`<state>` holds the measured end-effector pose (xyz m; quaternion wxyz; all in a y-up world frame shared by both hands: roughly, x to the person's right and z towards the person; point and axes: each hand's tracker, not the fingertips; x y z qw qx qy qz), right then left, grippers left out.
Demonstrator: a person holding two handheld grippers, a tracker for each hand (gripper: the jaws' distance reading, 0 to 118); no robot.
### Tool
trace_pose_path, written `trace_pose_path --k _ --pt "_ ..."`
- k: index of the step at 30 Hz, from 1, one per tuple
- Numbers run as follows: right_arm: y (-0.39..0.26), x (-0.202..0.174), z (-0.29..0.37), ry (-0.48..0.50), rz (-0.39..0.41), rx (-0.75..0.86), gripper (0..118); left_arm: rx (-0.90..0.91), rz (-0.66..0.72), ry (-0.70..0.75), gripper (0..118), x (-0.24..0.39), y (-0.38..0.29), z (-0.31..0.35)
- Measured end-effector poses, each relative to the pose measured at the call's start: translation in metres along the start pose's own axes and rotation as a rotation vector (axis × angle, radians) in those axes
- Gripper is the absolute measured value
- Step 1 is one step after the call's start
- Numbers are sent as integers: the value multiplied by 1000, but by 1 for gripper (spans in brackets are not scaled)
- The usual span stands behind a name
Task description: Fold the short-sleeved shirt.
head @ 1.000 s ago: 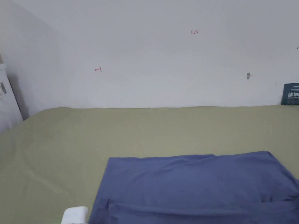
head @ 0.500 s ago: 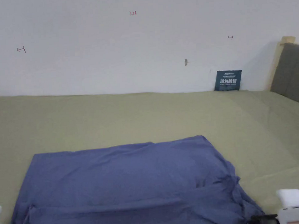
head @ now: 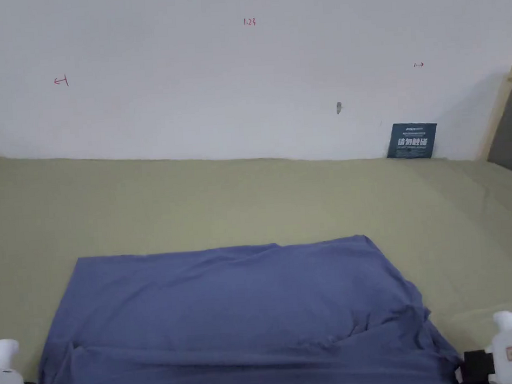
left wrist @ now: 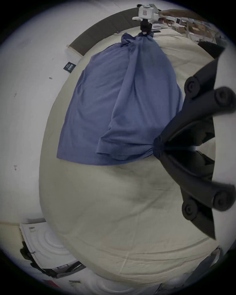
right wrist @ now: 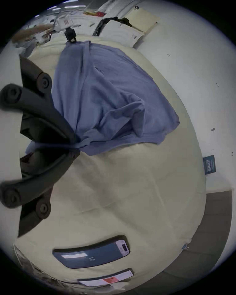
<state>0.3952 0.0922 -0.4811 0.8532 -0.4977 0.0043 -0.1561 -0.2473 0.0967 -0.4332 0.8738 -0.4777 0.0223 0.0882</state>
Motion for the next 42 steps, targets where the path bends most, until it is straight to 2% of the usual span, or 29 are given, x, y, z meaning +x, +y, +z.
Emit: trace_pose_path --k 5,11,17,21,22,24,28,32,33,34,35,36,37,38,40,42 --pt "-9 -21 31 0 175 15 5 33 -57 -8 3 6 2 33" --pt "-34 -36 84 10 246 41 5 67 -70 -61 3 1 -8 76" --pt "-72 -22 130 15 256 39 5 40 -70 -56 3 -13 -49 102" --pt "-102 3 153 17 170 36 5 -15 -20 -104 3 -32 -91 112" --pt "-108 8 155 19 180 24 5 -29 -12 -111 3 -35 -100 113" --pt "-126 19 152 12 136 -15 5 -52 19 -124 3 -42 -120 111" --pt "-157 31 124 -13 142 -101 5 -117 47 -122 3 -47 -150 91" --pt "-173 35 97 -69 155 -104 5 -80 111 -142 3 -57 -159 80" --pt "-170 43 93 -62 153 -94 5 -81 122 -150 4 -59 -157 83" --pt "-168 44 94 -55 145 -94 6 -82 123 -155 14 -60 -156 86" --pt "-165 42 96 -57 139 -102 10 -80 126 -150 26 -59 -154 91" --pt "-162 39 102 -58 143 -107 18 -79 118 -116 41 -58 -153 98" --pt "-161 33 112 -74 153 -103 36 -68 95 -85 61 -57 -151 104" --pt "-158 26 122 -121 179 -70 51 -41 77 -74 69 -54 -149 115" --pt "-152 12 141 -183 210 -12 84 7 70 -85 75 -48 -144 133" --pt "-146 -6 162 -148 210 55 84 65 67 -109 81 -35 -136 150"
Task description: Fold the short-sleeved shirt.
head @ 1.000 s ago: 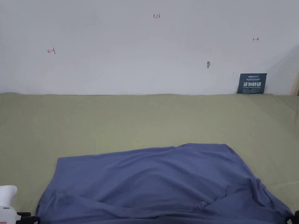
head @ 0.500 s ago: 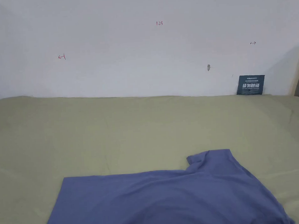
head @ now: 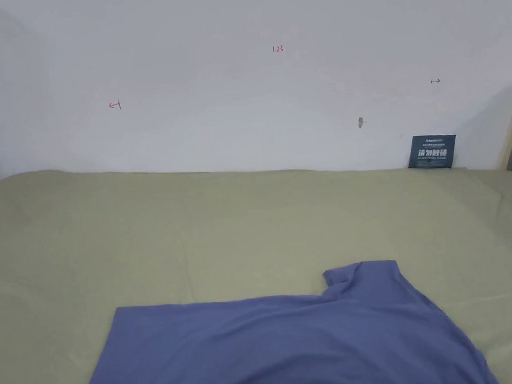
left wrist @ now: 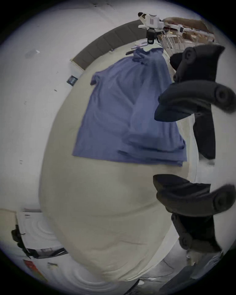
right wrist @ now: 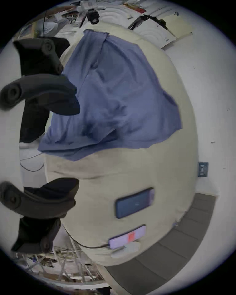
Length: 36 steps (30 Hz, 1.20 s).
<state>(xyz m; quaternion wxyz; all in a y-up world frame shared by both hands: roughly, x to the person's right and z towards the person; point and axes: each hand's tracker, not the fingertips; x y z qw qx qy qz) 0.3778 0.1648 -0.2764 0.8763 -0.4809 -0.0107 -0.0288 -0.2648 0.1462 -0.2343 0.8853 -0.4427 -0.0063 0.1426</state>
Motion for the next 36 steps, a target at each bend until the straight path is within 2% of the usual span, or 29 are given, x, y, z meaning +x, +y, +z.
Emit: trace_pose_path --k 3,6,7,8,9,10,13,16,21,22,23,24,25,26,31,33,36 --pt "17 -24 17 40 27 82 85 34 -34 -16 82 22 12 5" --pt "31 -55 12 37 94 100 84 54 -79 26 81 57 20 -2" --pt "34 -57 1 38 108 100 80 53 -83 30 78 64 22 -7" --pt "38 -65 -7 38 120 100 67 51 -86 32 69 68 26 -17" --pt "41 -73 -14 48 123 96 44 47 -90 25 47 74 29 -24" --pt "44 -80 -21 63 134 84 1 45 -107 23 1 82 30 -32" --pt "49 -95 -43 73 130 82 0 73 -159 47 0 99 40 -50" --pt "59 -106 -61 66 143 67 0 54 -150 6 0 105 70 -67" --pt "84 -118 -80 88 151 60 0 80 -148 65 0 96 158 -111" --pt "88 -118 -81 95 152 65 0 89 -132 78 4 91 176 -121" --pt "93 -123 -82 100 156 67 0 86 -120 83 19 84 195 -133" --pt "97 -124 -83 105 156 69 0 82 -110 90 48 77 213 -146" --pt "101 -122 -85 108 155 71 0 74 -93 112 97 70 228 -159" --pt "103 -121 -86 113 157 73 0 41 -105 149 118 66 236 -172" --pt "121 -109 -94 106 142 62 0 -180 -85 171 118 53 239 -235" --pt "130 -103 -98 74 143 67 0 -215 -109 185 109 50 232 -255" --pt "144 -94 -103 49 150 66 0 -248 -135 230 103 49 221 -269"
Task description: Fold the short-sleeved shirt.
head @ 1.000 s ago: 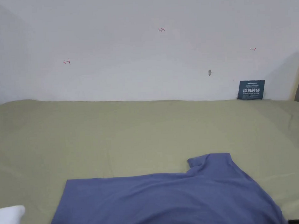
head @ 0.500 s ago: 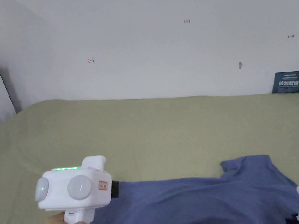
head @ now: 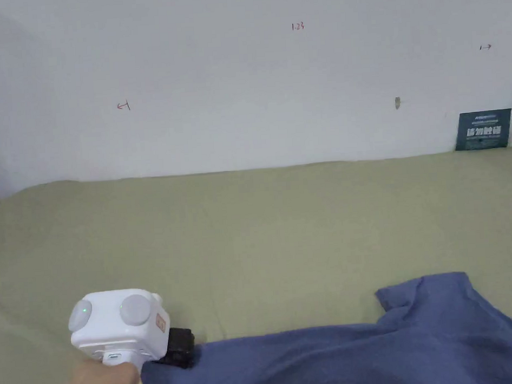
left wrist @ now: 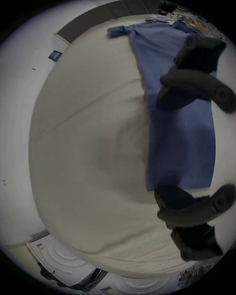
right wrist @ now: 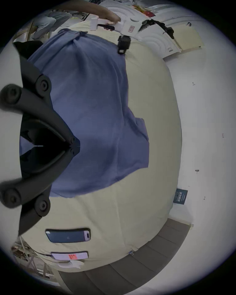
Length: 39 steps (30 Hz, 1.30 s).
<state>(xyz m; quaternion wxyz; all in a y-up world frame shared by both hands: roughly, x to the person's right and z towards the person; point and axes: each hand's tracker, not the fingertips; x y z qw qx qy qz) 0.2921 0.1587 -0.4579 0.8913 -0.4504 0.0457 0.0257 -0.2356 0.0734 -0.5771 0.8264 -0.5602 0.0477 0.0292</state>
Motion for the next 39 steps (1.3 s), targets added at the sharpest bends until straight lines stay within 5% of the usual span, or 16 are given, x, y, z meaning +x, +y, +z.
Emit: trace_pose_path --k 2,3,5,7,8,10,11,14,21,22,25,26,27,30,33,39 --pt "9 10 -3 8 -4 2 0 68 9 -15 97 -1 -8 12" --pt "14 13 -4 19 -16 -3 0 72 25 -11 84 1 -9 20" --pt "28 24 -16 30 -46 -31 0 110 -6 -65 4 1 -6 30" --pt "45 38 -32 39 -74 -68 9 91 -7 -141 3 4 -9 37" --pt "55 46 -43 29 -87 -73 27 93 -26 -116 3 6 -8 37" --pt "74 59 -69 13 -84 -122 104 120 -80 -68 3 9 -8 43" --pt "83 66 -83 -11 -72 -158 118 115 -67 -79 3 7 -8 45" --pt "109 76 -113 -69 -84 -183 112 119 -28 -115 3 2 -8 47" --pt "121 71 -166 8 -130 -229 103 95 -17 -121 3 3 -17 44" --pt "120 66 -166 7 -126 -228 87 90 -21 -121 3 4 -18 43" --pt "116 52 -171 -77 -63 -233 63 72 -28 -123 3 5 -23 37" --pt "116 49 -167 -66 -51 -216 43 68 -25 -126 3 6 -24 35" --pt "113 45 -158 -50 -67 -226 5 65 -20 -129 3 7 -25 35" --pt "114 32 -136 -77 -90 -225 0 66 -7 -135 3 9 -28 37" --pt "115 29 -118 -14 -5 -217 0 85 -16 -141 3 12 -31 52" --pt "103 34 -27 54 19 -72 0 180 -24 -209 3 -1 -42 119"
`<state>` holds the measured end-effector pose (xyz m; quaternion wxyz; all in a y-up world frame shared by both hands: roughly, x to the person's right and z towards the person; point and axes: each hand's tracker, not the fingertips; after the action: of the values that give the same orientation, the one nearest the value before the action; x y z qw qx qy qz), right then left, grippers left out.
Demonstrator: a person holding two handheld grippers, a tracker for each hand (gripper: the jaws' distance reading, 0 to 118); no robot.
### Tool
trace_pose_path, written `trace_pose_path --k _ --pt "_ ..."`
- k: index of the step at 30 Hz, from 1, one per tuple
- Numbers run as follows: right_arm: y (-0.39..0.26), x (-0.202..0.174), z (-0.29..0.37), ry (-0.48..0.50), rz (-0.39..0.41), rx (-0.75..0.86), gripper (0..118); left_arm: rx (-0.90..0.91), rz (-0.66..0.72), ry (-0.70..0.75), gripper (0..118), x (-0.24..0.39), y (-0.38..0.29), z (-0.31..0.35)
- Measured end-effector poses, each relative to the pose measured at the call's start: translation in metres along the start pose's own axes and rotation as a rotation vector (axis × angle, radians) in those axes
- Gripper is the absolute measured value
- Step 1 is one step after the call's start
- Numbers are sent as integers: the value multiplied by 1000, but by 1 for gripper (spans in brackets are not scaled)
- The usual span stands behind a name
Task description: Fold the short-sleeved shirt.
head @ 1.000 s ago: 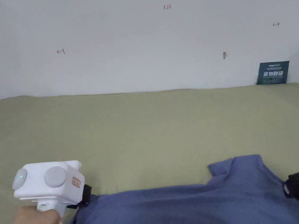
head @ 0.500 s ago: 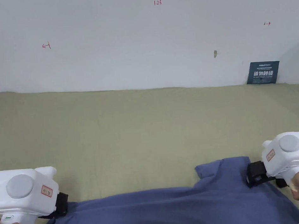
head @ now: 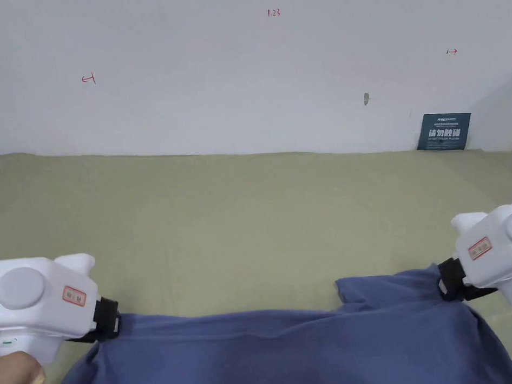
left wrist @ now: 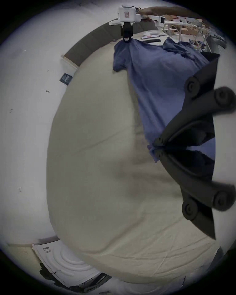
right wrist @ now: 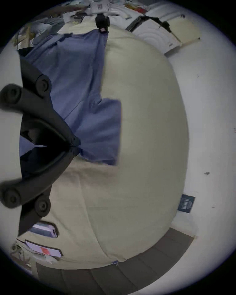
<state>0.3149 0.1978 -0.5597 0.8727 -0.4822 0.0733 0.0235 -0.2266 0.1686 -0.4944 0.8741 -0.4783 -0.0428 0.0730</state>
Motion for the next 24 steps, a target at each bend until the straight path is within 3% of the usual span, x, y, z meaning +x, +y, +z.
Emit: trace_pose_path --k 6,10,18,20,24 --pt "-52 9 93 23 -1 79 0 73 -37 -18 3 0 -32 74" --pt "-111 22 123 67 -54 89 0 90 -36 -30 3 -1 -80 104" --pt "-243 34 110 70 -106 -72 0 -32 7 -43 3 -5 -197 99" --pt "-264 39 102 93 -153 -108 0 -72 15 -38 3 -8 -218 91" --pt "-288 45 82 60 -168 -149 0 -107 74 -26 3 -25 -242 67"
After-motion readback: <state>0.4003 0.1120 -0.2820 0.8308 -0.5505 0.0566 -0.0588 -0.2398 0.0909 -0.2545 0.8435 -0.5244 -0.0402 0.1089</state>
